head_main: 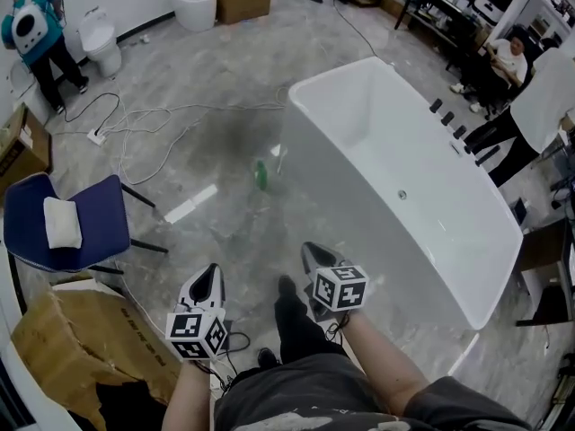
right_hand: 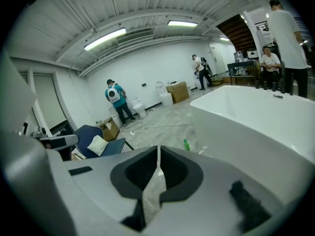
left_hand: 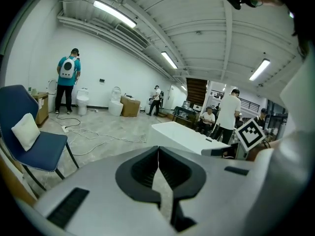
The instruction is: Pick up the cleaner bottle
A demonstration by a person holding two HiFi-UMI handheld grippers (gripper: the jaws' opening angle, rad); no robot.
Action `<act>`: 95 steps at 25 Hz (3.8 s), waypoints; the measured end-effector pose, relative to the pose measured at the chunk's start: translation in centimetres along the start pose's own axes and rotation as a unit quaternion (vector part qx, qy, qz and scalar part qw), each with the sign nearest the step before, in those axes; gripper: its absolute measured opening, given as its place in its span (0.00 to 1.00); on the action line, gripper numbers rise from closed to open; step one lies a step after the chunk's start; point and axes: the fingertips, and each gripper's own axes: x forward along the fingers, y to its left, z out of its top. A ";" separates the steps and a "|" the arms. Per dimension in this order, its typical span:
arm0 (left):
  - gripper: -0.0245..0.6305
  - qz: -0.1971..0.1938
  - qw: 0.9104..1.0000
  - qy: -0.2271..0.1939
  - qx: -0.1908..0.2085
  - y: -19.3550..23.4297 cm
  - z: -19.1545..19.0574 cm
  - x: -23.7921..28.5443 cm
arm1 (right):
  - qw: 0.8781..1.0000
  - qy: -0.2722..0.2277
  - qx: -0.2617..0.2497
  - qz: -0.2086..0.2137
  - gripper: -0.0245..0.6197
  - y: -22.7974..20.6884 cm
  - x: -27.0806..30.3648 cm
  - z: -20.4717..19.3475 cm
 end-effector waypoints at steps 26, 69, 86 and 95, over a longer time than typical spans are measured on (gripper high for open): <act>0.06 0.052 0.997 0.054 -0.019 5.9 3.5 24.7 | 0.996 0.036 -0.058 0.051 0.23 -10.2 21.1 9.1; 0.06 -0.009 0.998 0.058 0.026 38.3 -24.2 64.7 | 0.991 0.063 -0.119 -0.011 0.44 -31.2 73.9 -16.8; 0.06 0.013 0.998 0.034 0.044 42.1 -26.7 67.4 | 0.985 0.006 -0.171 -0.014 0.44 -32.8 82.5 -18.8; 0.06 0.009 0.999 0.030 0.025 42.3 -26.9 67.6 | 0.986 0.004 -0.164 -0.027 0.37 -32.5 83.9 -18.3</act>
